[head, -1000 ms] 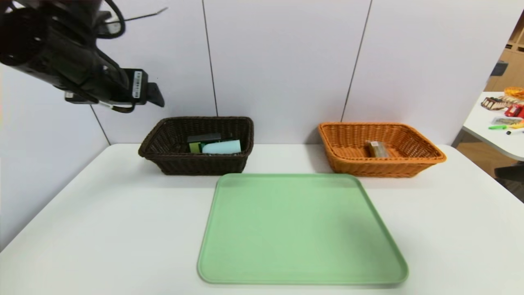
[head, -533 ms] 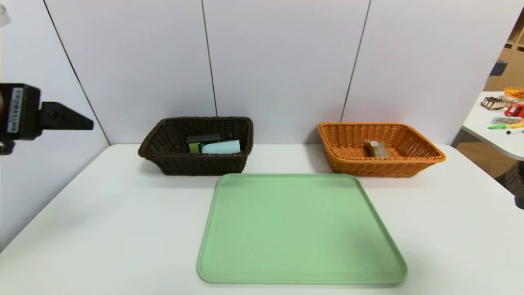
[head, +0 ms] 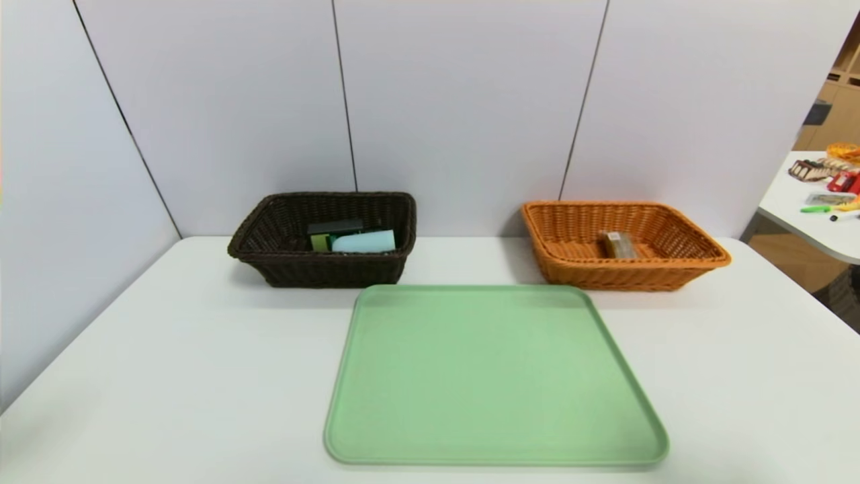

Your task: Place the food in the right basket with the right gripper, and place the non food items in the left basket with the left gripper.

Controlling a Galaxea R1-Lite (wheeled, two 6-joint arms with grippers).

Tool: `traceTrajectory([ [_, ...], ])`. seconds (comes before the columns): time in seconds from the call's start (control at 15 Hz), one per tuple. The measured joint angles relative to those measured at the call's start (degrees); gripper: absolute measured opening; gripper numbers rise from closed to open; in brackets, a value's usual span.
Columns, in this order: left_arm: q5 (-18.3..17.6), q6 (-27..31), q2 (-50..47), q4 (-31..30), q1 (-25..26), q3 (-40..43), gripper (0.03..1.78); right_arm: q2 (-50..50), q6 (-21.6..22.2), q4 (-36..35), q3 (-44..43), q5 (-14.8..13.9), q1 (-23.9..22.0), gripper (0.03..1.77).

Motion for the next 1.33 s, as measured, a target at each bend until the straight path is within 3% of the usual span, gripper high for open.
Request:
traceTrajectory([
  [0.33,-2.47,-0.33,-13.91,-6.39,6.22,12.37,1.69,-9.26,-0.33,0.09,3.79,-0.2,-2.65,1.7],
  [0.93,-3.19,0.52,-31.74,-9.73,6.8,27.62,1.69,-25.55,-1.76,3.67,9.7,-0.49,-3.91,1.7],
  [1.2,-5.85,3.95,-39.06,-11.54,6.77,31.87,1.69,-30.95,-1.6,2.79,9.92,0.15,-4.68,1.7],
  [1.33,-6.67,5.11,-42.06,-13.86,6.66,33.41,1.69,-33.55,-1.71,1.48,9.89,1.79,-5.75,1.7],
])
